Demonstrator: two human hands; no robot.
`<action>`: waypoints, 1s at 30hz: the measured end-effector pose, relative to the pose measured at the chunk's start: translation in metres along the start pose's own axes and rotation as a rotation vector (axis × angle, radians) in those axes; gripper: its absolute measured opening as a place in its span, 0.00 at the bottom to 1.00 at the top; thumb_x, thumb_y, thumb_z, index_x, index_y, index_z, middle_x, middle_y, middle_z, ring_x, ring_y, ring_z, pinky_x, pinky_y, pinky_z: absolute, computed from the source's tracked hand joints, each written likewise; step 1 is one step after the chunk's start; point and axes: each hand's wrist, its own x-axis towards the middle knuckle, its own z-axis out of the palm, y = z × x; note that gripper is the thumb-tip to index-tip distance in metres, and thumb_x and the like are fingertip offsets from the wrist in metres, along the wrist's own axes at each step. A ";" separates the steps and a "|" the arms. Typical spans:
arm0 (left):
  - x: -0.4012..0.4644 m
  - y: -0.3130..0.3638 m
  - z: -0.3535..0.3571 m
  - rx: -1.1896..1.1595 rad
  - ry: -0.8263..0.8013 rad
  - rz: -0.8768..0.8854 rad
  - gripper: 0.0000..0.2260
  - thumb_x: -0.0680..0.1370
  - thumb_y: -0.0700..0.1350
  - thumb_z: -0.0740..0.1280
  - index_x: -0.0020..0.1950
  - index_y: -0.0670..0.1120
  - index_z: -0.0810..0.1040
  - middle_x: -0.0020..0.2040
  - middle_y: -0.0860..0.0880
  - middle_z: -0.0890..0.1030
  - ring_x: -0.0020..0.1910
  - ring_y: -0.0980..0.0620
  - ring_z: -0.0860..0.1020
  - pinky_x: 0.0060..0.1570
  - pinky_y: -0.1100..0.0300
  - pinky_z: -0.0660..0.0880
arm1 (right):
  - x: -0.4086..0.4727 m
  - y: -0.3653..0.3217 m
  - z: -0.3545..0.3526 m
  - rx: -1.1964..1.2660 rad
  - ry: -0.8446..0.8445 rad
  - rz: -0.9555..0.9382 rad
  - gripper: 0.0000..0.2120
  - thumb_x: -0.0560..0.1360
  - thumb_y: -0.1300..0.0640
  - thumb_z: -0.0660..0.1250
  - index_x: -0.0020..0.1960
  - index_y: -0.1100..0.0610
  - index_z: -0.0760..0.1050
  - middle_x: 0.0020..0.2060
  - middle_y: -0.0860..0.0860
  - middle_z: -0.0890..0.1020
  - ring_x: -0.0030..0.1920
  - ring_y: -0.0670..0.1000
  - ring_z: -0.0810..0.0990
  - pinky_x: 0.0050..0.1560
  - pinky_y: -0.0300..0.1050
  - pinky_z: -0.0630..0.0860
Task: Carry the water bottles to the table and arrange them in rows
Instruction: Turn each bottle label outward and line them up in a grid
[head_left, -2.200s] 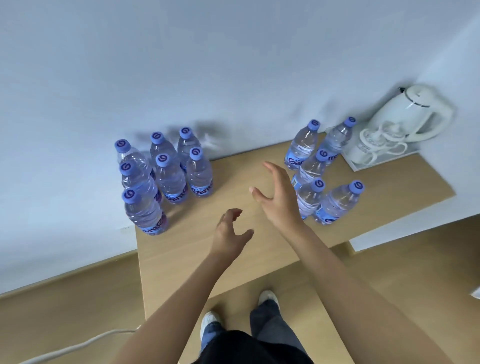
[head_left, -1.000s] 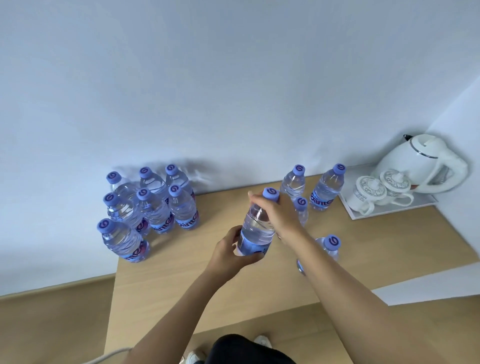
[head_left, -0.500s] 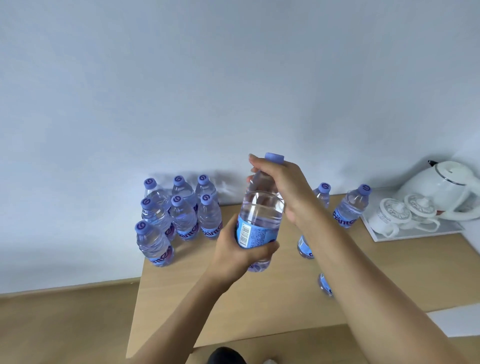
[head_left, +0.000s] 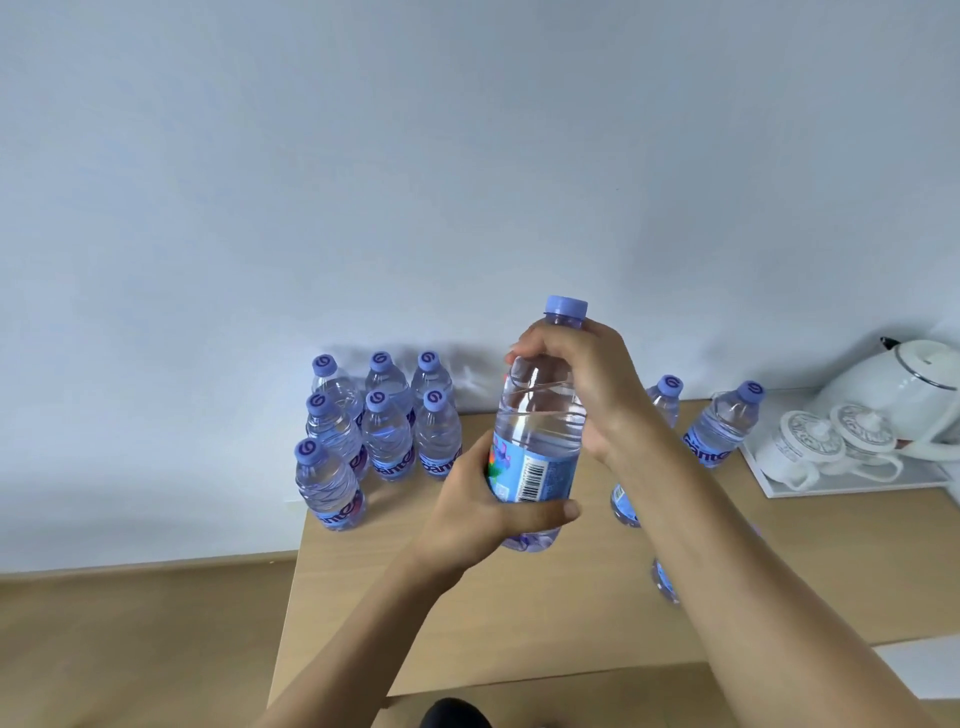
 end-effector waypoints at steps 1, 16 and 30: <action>0.000 0.001 -0.003 -0.007 -0.037 -0.004 0.27 0.60 0.45 0.80 0.53 0.41 0.74 0.39 0.47 0.81 0.36 0.48 0.78 0.35 0.59 0.75 | 0.000 -0.002 -0.002 0.014 -0.027 0.009 0.04 0.56 0.60 0.72 0.31 0.57 0.79 0.31 0.58 0.80 0.31 0.58 0.79 0.38 0.49 0.78; -0.001 0.008 0.001 -0.015 0.118 0.059 0.26 0.57 0.46 0.82 0.52 0.47 0.78 0.43 0.50 0.85 0.41 0.52 0.84 0.41 0.60 0.79 | -0.008 0.000 0.012 -0.197 0.068 -0.190 0.12 0.69 0.54 0.78 0.44 0.57 0.76 0.37 0.50 0.83 0.40 0.52 0.84 0.45 0.51 0.82; -0.003 0.025 -0.015 -0.162 -0.140 -0.040 0.25 0.62 0.41 0.78 0.56 0.34 0.77 0.45 0.40 0.81 0.39 0.46 0.79 0.37 0.60 0.76 | -0.001 -0.011 0.009 0.106 -0.219 -0.117 0.12 0.60 0.56 0.73 0.43 0.56 0.79 0.37 0.58 0.81 0.41 0.58 0.83 0.41 0.54 0.81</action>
